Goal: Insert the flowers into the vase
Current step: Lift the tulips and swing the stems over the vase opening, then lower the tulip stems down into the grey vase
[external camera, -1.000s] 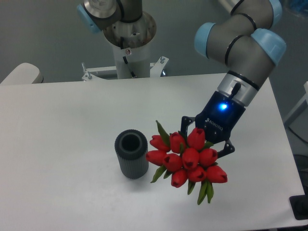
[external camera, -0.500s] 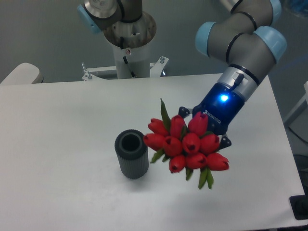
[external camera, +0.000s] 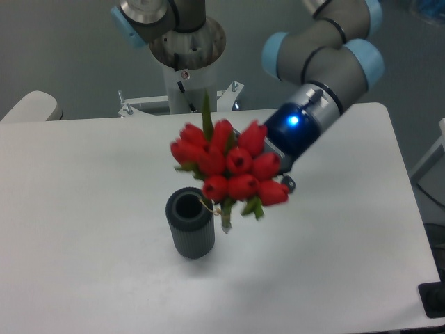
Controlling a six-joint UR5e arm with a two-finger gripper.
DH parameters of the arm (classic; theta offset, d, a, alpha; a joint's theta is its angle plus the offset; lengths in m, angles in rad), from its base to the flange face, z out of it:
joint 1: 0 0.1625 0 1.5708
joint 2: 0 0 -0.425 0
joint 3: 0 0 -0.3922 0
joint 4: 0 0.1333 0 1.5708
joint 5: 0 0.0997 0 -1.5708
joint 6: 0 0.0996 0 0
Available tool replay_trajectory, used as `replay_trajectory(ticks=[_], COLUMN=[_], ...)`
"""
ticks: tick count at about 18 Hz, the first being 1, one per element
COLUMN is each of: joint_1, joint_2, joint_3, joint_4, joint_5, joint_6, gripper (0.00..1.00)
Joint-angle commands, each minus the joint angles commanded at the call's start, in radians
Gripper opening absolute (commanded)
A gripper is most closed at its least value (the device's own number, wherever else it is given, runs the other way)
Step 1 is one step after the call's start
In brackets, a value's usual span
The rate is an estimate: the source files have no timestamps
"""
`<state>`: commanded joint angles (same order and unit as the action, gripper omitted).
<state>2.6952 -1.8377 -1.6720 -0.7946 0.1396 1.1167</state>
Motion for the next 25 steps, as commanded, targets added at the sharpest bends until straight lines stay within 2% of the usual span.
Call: replay_trajectory(ticks=[12, 19, 25], joint_1=[-0.015, -0.015, -0.021], joint_2=[0.104, 0.117, 0.121], joint_3=[-0.135, -0.206, -0.236], joint_4=[0.006, 0.008, 0.008], joint_5=[0.002, 0.003, 0.003], joint_6=[0.061, 0.115, 0.127], gripper=[0.21, 0.21, 0.21])
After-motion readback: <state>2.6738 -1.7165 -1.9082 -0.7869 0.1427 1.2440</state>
